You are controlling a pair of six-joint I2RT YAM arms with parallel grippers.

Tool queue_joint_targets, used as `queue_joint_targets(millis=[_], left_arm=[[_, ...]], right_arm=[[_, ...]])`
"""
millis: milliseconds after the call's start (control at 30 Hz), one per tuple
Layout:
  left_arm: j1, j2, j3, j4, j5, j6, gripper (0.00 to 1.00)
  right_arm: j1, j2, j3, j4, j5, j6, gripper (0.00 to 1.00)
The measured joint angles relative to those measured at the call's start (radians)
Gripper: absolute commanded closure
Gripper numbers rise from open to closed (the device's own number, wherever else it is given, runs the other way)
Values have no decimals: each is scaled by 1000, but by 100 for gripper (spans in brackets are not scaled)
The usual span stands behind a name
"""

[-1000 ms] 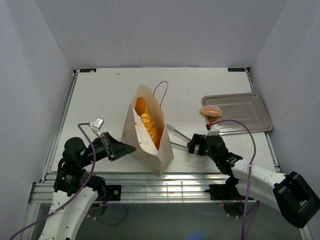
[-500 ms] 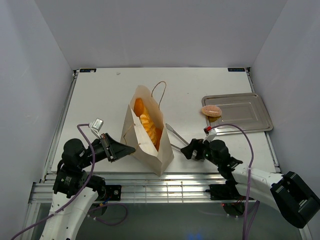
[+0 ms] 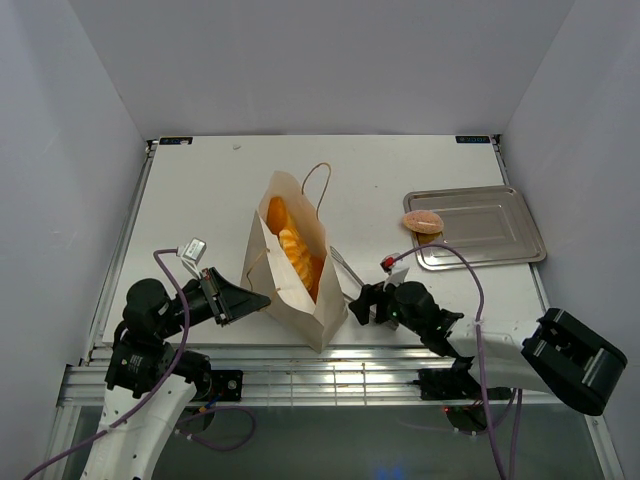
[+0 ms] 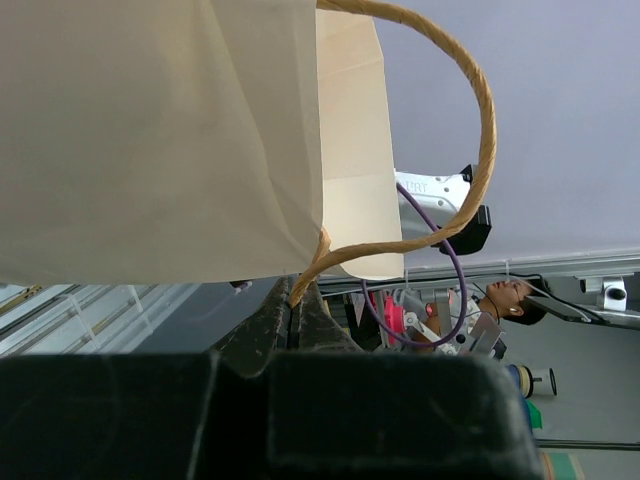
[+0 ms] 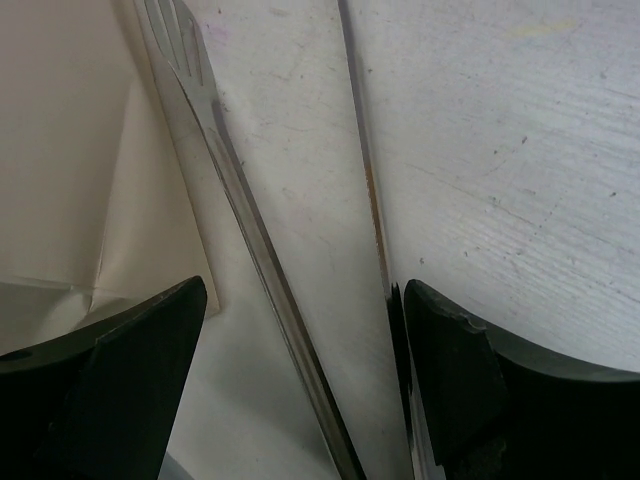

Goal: Place the fake bread into the paper bag
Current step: Pick up the clamp at the center of the board.

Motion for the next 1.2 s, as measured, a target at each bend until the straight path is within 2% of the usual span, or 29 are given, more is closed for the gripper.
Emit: queue_joint_targets(millis=[200, 233, 333, 700, 833, 1000, 1200], left_arm=[[0, -2, 0, 0, 0, 0, 100], [0, -2, 0, 0, 0, 0, 100], [0, -2, 0, 0, 0, 0, 100], [0, -2, -6, 0, 0, 0, 100], [0, -2, -6, 0, 0, 0, 100], [0, -2, -6, 0, 0, 0, 100], [0, -2, -8, 0, 5, 0, 100]], right_arm=[[85, 138, 20, 131, 149, -18, 27], [101, 157, 18, 156, 175, -19, 33], [138, 199, 3, 227, 238, -26, 39], [243, 247, -32, 312, 395, -48, 48], [295, 314, -3, 335, 471, -49, 49], [332, 401, 38, 385, 528, -53, 40], [360, 463, 51, 432, 583, -60, 40]])
